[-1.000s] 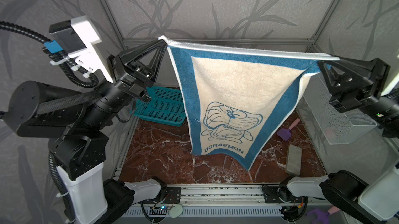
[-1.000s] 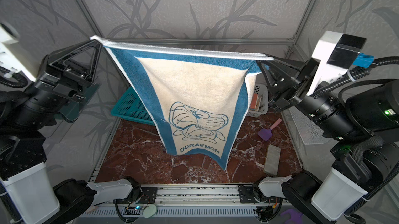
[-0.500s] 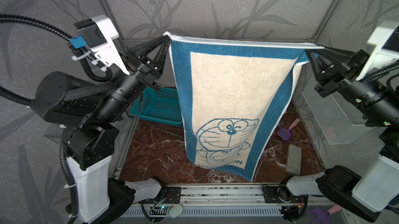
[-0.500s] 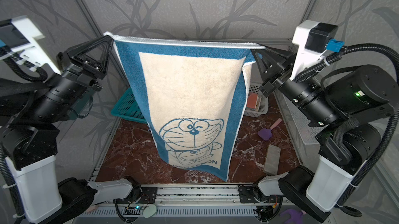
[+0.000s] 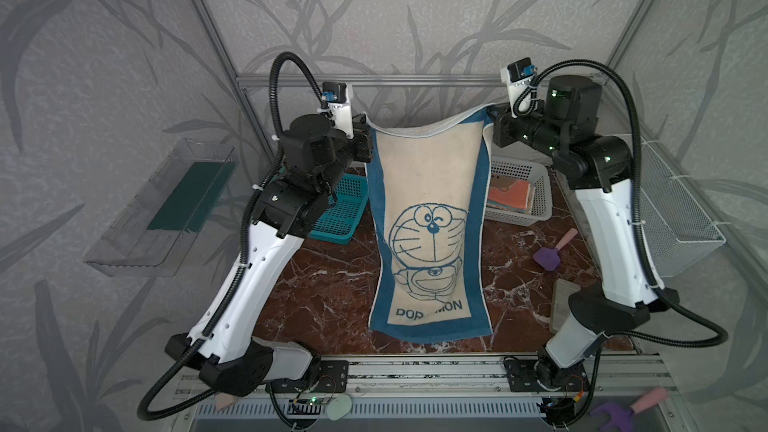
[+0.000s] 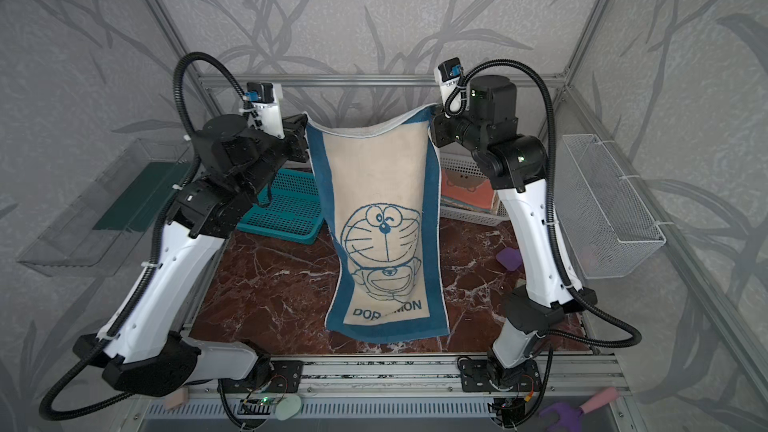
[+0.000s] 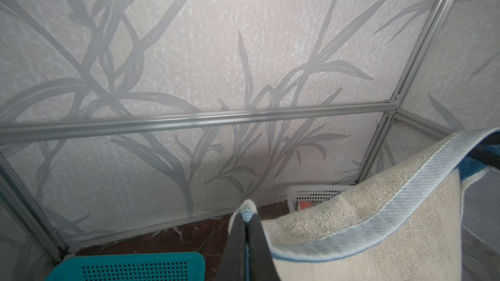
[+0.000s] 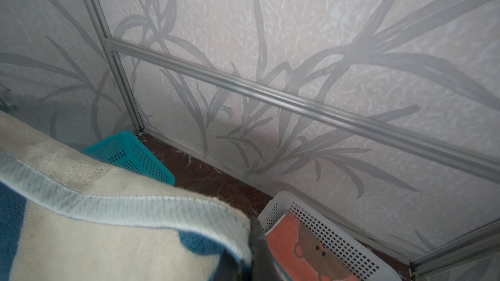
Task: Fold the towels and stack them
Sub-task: 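Lower the hanging towel flat onto the table with both grippers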
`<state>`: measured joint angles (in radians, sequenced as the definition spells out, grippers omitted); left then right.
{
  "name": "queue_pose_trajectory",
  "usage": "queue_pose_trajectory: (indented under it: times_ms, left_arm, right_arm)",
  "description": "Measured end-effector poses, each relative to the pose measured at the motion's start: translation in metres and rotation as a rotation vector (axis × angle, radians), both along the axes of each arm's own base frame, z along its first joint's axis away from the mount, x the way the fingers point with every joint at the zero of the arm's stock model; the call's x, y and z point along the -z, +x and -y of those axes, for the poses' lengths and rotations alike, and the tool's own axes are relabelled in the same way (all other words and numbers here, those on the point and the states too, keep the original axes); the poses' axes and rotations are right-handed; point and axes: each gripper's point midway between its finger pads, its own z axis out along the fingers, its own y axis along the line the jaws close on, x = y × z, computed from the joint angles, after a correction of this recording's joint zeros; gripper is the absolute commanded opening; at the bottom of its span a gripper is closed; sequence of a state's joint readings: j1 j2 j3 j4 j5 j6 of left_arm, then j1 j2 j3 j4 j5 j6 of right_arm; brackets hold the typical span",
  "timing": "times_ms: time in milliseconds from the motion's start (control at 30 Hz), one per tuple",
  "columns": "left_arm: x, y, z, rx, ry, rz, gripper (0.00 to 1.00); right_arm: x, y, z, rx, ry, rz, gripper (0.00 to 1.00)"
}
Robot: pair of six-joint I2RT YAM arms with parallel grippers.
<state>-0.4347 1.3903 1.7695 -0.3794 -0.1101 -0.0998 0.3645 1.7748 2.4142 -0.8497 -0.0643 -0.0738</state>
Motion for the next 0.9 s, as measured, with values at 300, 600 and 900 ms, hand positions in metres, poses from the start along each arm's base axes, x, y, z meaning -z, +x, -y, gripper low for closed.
queue_pose_trajectory:
  times_ms: [300, 600, 900]
  left_arm:
    - [0.128, 0.08, -0.021, -0.057, -0.053, -0.24, 0.0]
    - [0.185, 0.08, -0.023, -0.029, -0.107, -0.33, 0.0]
    - [0.309, 0.015, -0.02, 0.013, -0.174, -0.591, 0.0]
  right_arm:
    - [0.118, 0.079, -0.014, -0.033, 0.012, -0.26, 0.0]
    - [0.163, 0.044, -0.025, -0.12, 0.009, -0.369, 0.0]
    - [0.279, -0.039, -0.012, -0.171, -0.039, -0.563, 0.0]
